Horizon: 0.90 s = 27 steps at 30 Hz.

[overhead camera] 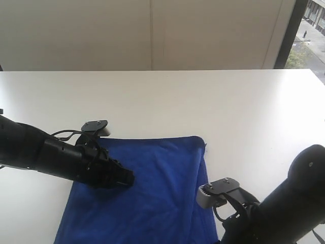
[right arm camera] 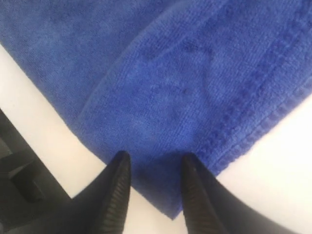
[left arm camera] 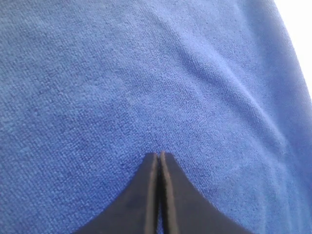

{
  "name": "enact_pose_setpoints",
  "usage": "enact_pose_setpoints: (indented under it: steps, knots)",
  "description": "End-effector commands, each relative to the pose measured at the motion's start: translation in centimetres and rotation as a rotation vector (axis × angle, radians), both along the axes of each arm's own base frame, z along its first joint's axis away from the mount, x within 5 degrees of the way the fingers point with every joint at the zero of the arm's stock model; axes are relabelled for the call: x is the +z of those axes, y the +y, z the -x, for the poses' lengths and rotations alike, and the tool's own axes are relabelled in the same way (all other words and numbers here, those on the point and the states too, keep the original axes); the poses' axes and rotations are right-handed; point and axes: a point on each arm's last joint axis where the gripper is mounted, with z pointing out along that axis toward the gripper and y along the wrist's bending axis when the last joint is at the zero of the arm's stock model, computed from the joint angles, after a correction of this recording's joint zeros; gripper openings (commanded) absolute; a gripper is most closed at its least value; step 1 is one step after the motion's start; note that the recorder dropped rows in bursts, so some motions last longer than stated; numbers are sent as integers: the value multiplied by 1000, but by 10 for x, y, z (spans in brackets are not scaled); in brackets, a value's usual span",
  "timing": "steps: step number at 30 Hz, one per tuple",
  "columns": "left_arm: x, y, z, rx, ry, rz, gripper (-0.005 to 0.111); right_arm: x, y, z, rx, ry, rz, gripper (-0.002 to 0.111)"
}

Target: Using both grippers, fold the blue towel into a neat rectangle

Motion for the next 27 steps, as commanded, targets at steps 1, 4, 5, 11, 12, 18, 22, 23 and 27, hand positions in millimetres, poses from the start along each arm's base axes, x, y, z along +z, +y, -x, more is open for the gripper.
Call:
enact_pose_setpoints:
  steps: [1,4,5,11,12,18,22,23,27]
  knots:
    - [-2,-1,1,-8,3,-6,9,-2,-5,2,13,7,48,34]
    - [-2,-1,1,-10,3,-3,9,-2,-5,2,12,0,51,34]
    - [-2,-1,1,-10,3,-3,9,-2,-5,1,12,-4,54,34]
    - [-2,-1,1,-9,3,-4,9,-2,-4,2,-2,8,40,34]
    - [-2,-1,1,-9,3,-4,9,-1,-3,2,-1,17,34,34]
    - [-2,-1,1,-12,0,-5,9,-2,-5,7,22,69,53,34]
    - [-2,-1,1,-12,0,-5,9,-2,-7,7,13,73,72,34]
    - [-2,-1,1,-12,0,-5,9,-2,-6,7,7,71,70,34]
    - [-2,-1,1,-12,0,-5,9,-2,-4,5,-23,58,49,34]
